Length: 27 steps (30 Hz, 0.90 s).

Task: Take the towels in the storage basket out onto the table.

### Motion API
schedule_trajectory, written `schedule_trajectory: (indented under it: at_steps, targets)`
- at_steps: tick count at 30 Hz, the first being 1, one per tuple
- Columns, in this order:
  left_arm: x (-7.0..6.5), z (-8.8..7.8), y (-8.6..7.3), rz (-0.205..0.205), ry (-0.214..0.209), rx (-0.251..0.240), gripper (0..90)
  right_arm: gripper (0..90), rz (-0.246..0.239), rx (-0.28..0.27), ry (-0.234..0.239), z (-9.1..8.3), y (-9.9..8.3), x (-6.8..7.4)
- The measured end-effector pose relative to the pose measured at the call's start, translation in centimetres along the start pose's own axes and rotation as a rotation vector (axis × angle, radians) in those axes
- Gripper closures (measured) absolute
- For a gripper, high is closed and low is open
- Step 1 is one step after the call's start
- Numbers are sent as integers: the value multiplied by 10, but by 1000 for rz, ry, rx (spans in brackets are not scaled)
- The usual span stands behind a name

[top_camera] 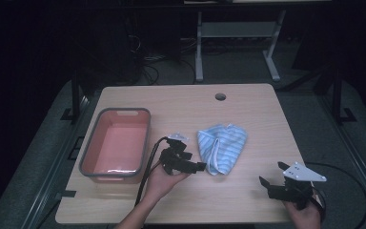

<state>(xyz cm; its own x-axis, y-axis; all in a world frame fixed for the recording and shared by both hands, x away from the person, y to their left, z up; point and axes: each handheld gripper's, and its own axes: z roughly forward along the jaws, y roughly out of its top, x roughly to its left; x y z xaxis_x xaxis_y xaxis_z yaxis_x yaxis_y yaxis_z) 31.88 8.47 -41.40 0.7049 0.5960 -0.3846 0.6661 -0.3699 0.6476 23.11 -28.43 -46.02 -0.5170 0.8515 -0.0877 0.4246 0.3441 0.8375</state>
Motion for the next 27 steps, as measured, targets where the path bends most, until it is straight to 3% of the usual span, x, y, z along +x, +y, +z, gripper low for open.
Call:
schedule_trajectory:
  at_steps: [10, 27]
  targets:
    - [-2, -2, -14, -6, -30, 0, 233, 142, -6, 9, 2, 2, 0, 0]
    - [0, -10, -34, 7, -8, 12, 235, 142, -8, 16, 4, 3, -1, 2]
